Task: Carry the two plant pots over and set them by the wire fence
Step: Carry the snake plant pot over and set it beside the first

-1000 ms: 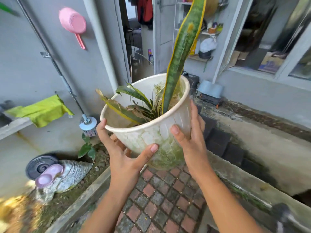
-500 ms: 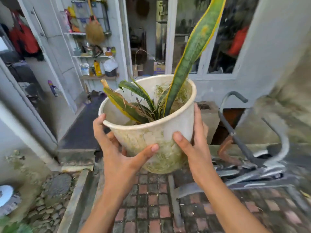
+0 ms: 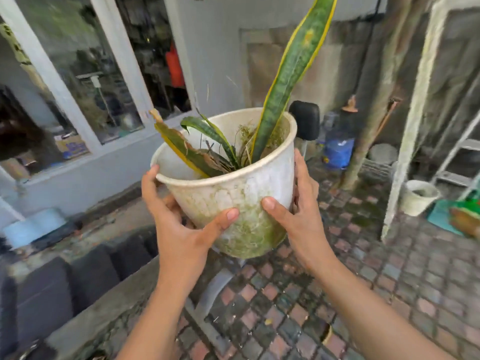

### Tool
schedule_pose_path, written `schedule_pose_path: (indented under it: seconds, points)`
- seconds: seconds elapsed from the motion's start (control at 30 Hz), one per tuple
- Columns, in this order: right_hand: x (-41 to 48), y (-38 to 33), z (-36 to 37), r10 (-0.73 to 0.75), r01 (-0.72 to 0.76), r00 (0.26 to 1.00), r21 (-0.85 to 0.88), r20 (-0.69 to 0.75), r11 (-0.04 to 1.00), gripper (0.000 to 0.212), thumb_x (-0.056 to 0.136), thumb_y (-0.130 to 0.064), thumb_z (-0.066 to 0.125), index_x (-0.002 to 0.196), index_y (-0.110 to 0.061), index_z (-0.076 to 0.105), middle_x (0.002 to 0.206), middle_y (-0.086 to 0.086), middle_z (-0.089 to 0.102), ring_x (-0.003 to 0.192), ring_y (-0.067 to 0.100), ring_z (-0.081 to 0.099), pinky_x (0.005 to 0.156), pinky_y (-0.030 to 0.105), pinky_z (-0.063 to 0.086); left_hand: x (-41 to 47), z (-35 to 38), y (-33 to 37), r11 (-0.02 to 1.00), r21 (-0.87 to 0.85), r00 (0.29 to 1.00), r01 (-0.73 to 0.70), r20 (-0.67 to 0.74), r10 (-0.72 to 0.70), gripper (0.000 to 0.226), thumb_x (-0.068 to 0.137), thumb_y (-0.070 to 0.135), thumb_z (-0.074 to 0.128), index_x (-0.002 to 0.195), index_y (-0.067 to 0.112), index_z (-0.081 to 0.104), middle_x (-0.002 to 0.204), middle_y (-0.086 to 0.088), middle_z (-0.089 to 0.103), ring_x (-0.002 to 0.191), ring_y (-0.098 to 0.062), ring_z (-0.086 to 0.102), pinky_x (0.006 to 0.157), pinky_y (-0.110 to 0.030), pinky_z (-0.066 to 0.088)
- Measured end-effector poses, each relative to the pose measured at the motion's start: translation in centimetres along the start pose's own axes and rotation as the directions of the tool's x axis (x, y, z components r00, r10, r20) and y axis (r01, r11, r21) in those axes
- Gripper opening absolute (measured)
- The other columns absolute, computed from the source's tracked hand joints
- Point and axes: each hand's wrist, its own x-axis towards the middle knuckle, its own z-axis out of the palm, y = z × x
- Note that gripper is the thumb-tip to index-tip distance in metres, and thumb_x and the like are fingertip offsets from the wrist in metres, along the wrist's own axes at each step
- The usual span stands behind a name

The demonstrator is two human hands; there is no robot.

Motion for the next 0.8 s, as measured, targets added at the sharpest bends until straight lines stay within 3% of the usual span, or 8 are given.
schedule_pose_path:
  seconds: [0.13, 0.23, 0.33, 0.5, 0.6, 0.63, 0.73, 0.8]
  points:
    - [1.7, 1.2, -8.4, -0.005, -0.009, 0.986, -0.084, -0.169, 0.996, 0.115, 0.063, -0.074, 0.081, 0.162, -0.048, 0.028, 0.148, -0.007, 0.038, 0.151, 0.005, 0.033, 0.13, 0.038, 0.03, 1.6, 9.2, -2.6, 0.994, -0.091, 0.985, 0.055, 0.167, -0.04, 0.117, 0.054, 0.054, 0.103, 0.147, 0.061, 0.031, 0.141, 0.009, 0.068, 0.131, -0.017, 0.07, 0.094, -0.032, 0.065]
    - [3.2, 1.8, -14.5, -0.001, -0.03, 0.964, -0.111, -0.265, 0.993, 0.12, 0.055, -0.087, 0.079, 0.159, -0.054, 0.028, 0.152, -0.005, 0.037, 0.152, 0.014, 0.036, 0.129, 0.048, 0.033, 2.3, 16.1, -4.5, 0.988, -0.135, 0.968, 0.072, 0.25, -0.037, 0.119, 0.055, 0.054, 0.103, 0.149, 0.056, 0.03, 0.145, 0.013, 0.065, 0.137, -0.022, 0.066, 0.098, -0.043, 0.065]
    - [4.4, 2.3, -20.0, -0.019, -0.044, 0.935, -0.169, -0.354, 0.985, 0.119, 0.055, -0.086, 0.08, 0.158, -0.055, 0.029, 0.154, -0.008, 0.036, 0.15, 0.005, 0.036, 0.128, 0.045, 0.033, 2.7, 22.6, -6.0, 0.978, -0.176, 0.943, 0.108, 0.329, -0.045, 0.12, 0.052, 0.063, 0.101, 0.148, 0.055, 0.03, 0.15, 0.014, 0.06, 0.142, -0.026, 0.06, 0.104, -0.057, 0.06]
    - [6.5, 3.3, -27.9, -0.049, -0.083, 0.873, -0.246, -0.485, 0.966, 0.116, 0.054, -0.088, 0.078, 0.155, -0.059, 0.03, 0.148, -0.016, 0.038, 0.147, -0.003, 0.034, 0.127, 0.033, 0.032, 3.3, 32.5, -7.9, 0.957, -0.221, 0.892, 0.188, 0.447, -0.072, 0.127, 0.05, 0.063, 0.101, 0.152, 0.052, 0.028, 0.146, 0.009, 0.061, 0.138, -0.022, 0.064, 0.105, -0.057, 0.061]
    - [7.8, 4.2, -31.9, -0.081, -0.116, 0.826, -0.309, -0.557, 0.944, 0.115, 0.055, -0.092, 0.074, 0.156, -0.058, 0.029, 0.144, -0.027, 0.037, 0.14, -0.018, 0.031, 0.116, 0.009, 0.029, 4.1, 37.8, -9.3, 0.934, -0.261, 0.849, 0.246, 0.523, -0.077, 0.124, 0.051, 0.057, 0.103, 0.151, 0.057, 0.029, 0.149, 0.004, 0.06, 0.14, -0.022, 0.063, 0.106, -0.057, 0.06]
    - [8.3, 4.7, -33.2, -0.091, -0.125, 0.812, -0.324, -0.577, 0.938, 0.117, 0.056, -0.092, 0.073, 0.158, -0.055, 0.029, 0.145, -0.028, 0.037, 0.142, -0.015, 0.031, 0.117, 0.011, 0.029, 4.4, 39.5, -9.9, 0.927, -0.269, 0.834, 0.262, 0.546, -0.077, 0.123, 0.052, 0.056, 0.103, 0.15, 0.058, 0.029, 0.151, 0.0, 0.058, 0.14, -0.023, 0.063, 0.106, -0.056, 0.061]
    - [10.0, 6.6, -36.9, -0.108, -0.121, 0.774, -0.313, -0.624, 0.942, 0.116, 0.061, -0.086, 0.078, 0.16, -0.049, 0.031, 0.156, -0.014, 0.043, 0.153, 0.017, 0.035, 0.127, 0.045, 0.033, 5.6, 44.6, -12.2, 0.902, -0.305, 0.789, 0.306, 0.611, -0.061, 0.124, 0.053, 0.052, 0.105, 0.152, 0.058, 0.03, 0.149, 0.001, 0.061, 0.139, -0.023, 0.065, 0.105, -0.048, 0.061]
    - [11.3, 8.1, -39.2, -0.137, -0.114, 0.742, -0.325, -0.657, 0.939, 0.11, 0.063, -0.083, 0.08, 0.158, -0.051, 0.034, 0.159, -0.01, 0.045, 0.154, 0.028, 0.036, 0.127, 0.056, 0.032, 6.4, 48.4, -14.3, 0.882, -0.334, 0.753, 0.333, 0.657, -0.035, 0.124, 0.055, 0.047, 0.105, 0.153, 0.056, 0.03, 0.149, 0.005, 0.063, 0.14, -0.024, 0.064, 0.105, -0.046, 0.061]
